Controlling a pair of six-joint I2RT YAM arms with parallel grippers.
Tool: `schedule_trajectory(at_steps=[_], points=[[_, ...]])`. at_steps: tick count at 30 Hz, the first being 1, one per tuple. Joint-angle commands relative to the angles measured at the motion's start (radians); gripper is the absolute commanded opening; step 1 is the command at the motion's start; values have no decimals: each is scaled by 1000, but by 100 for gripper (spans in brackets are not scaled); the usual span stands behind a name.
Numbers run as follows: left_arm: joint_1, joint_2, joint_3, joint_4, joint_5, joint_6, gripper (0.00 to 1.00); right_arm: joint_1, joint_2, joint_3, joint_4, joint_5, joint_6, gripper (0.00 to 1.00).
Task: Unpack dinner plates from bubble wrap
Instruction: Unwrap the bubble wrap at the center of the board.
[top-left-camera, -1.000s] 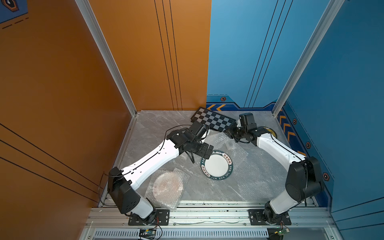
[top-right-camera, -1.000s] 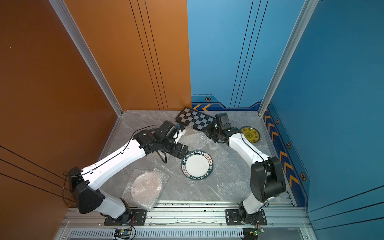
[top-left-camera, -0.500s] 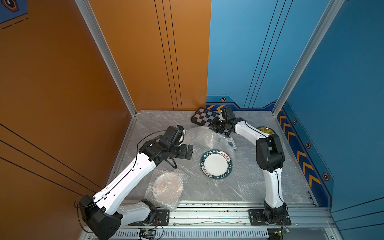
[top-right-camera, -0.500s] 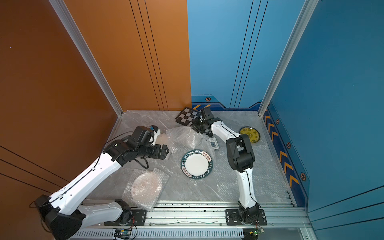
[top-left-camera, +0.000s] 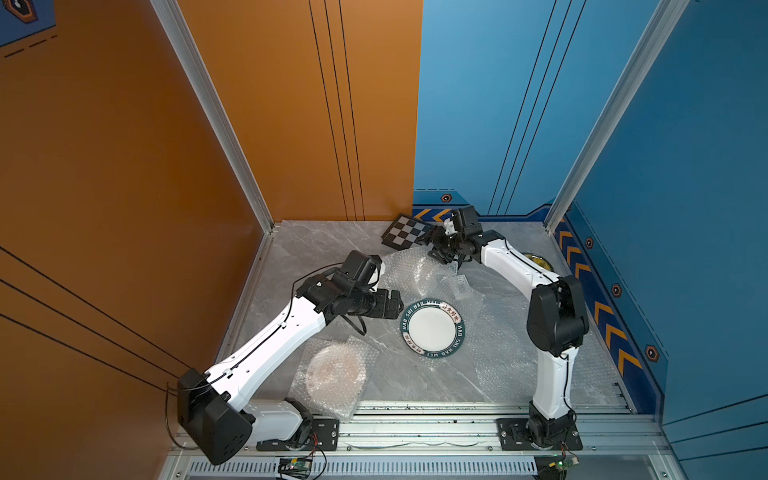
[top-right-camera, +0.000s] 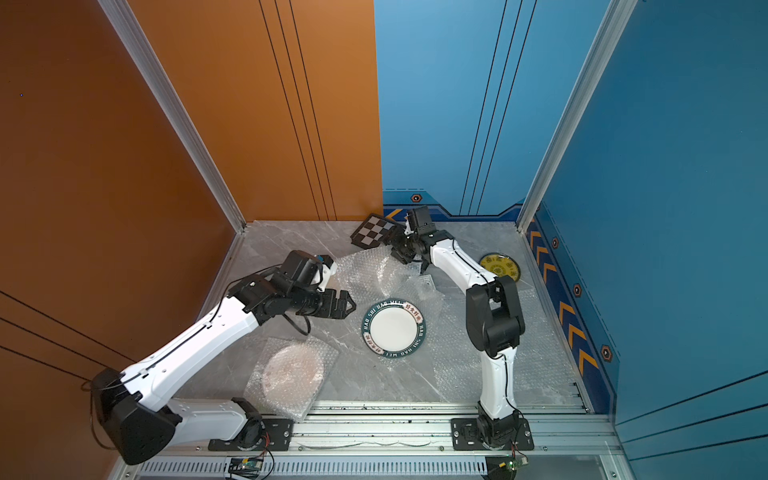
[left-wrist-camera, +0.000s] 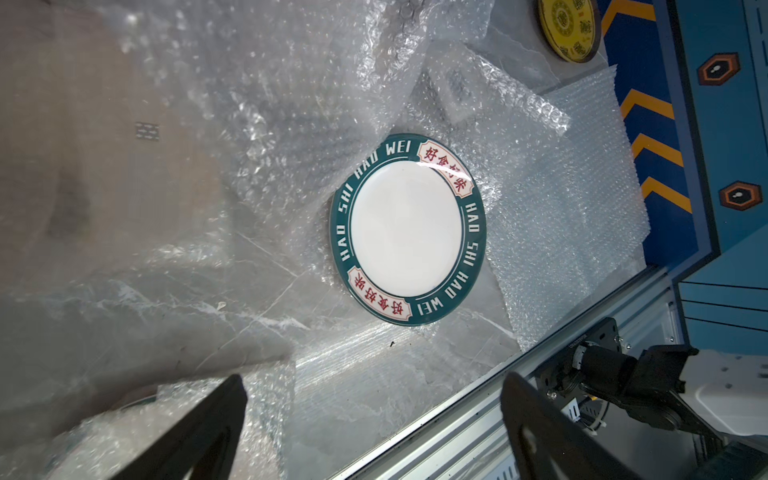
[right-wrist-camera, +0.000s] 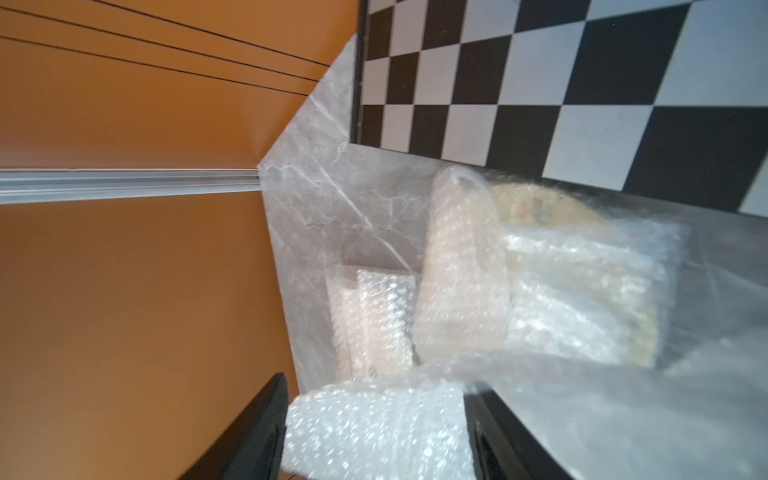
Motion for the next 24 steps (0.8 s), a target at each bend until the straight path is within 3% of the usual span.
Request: schedule_trajectory(at_steps=[1,5,12,17,24], points=[[-43,46,40,39,77,-10,96,-10,-133,-61,-78,38,-58,69],[-81,127,17,112,147,-50,96,-24,-264,-160,-137,54,-94,69],[-78,279,0,205,135,-99,94,-47,-488,-329,-240,64,-125,68],[-47,299,13,204,126,-104,94,-12,-584,-468,-386,68,-180,67],[-9,299,-38,194,160,-85,94,4,-640,-701,-338,36,-210,62]])
